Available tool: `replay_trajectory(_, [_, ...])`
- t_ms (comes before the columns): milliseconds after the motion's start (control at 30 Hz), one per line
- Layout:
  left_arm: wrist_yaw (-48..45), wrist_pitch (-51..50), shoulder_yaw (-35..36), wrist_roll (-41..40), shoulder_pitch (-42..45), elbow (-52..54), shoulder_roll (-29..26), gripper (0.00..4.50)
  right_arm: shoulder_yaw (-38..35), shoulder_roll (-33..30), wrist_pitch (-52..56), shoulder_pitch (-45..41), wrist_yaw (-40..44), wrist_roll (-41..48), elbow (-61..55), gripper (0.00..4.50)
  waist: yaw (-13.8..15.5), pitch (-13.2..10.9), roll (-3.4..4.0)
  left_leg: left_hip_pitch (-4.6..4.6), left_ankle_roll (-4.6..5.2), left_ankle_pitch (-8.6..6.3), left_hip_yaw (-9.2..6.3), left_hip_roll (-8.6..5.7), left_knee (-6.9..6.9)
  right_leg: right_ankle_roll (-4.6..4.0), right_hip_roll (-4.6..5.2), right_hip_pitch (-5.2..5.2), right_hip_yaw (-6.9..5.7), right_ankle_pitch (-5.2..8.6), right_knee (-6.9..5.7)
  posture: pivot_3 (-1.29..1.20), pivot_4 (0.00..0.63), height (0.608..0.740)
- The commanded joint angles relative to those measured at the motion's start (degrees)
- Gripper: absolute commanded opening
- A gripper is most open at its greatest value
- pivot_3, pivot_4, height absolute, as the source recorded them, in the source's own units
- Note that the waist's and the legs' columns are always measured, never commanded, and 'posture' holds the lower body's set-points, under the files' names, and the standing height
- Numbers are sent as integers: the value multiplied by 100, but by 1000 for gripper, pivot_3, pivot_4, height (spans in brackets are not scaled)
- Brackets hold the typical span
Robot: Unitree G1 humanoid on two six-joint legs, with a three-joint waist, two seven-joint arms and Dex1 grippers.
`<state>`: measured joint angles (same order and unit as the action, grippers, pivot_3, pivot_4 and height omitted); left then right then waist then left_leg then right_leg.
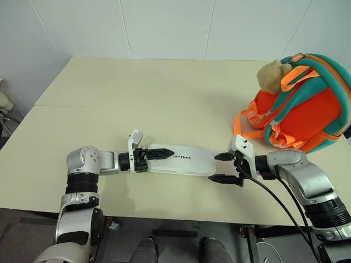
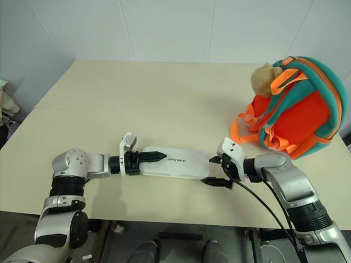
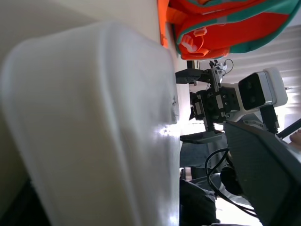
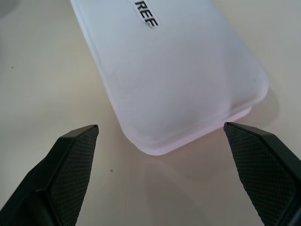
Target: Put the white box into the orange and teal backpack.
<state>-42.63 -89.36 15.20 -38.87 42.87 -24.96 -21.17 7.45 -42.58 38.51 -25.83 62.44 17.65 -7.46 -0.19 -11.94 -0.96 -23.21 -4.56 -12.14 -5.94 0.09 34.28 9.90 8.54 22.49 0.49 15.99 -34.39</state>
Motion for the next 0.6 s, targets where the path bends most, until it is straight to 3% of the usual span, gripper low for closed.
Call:
replay_trajectory(33, [0, -306, 5, -289, -212, 195, -74, 2949, -330, -223, -174, 149, -65, 43, -193, 4500, -8, 0, 0, 0, -1, -1, 0, 0, 0, 0, 0, 0, 0, 0, 2, 0, 150, 740])
replay_trajectory(167, [58, -314, -204, -655, -402, 301, -205, 1671, -617, -363, -228, 440, -266, 43, -248, 4500, -12, 0, 0, 1, -3, -2, 0, 1, -1, 0, 0, 1, 0, 0, 2, 0, 150, 740])
replay_trajectory(233, [191, -314, -149, -786, -415, 296, -181, 1271, -816, -378, -221, 581, -418, 59, -290, 4500, 0, 0, 0, 1, -2, -2, 0, 1, 0, 0, 0, 0, 0, 0, 1, 0, 150, 740])
replay_trajectory(333, [384, -314, -36, -921, -419, 333, -115, 1268, -1122, -340, -237, 720, -675, 90, -343, 4500, 2, 0, -1, 1, -2, -2, 0, 1, 3, -1, 0, -1, 0, 0, 1, 0, 150, 740])
replay_trajectory(467, [535, -314, 8, -999, -511, 747, -112, 1268, -2086, -261, -233, 529, -1538, 95, -118, 4500, 7, 0, -1, -1, -2, -2, 0, 0, 4, -2, 1, -1, 0, -2, 3, 0, 150, 740])
replay_trajectory(600, [513, -313, 27, -1025, -666, 1157, -227, 1268, -2552, -244, -175, 271, -2328, -73, 117, 4500, 4, 0, -1, -1, -3, -1, 0, 1, 1, -4, 0, 1, 0, -2, 5, 0, 150, 740])
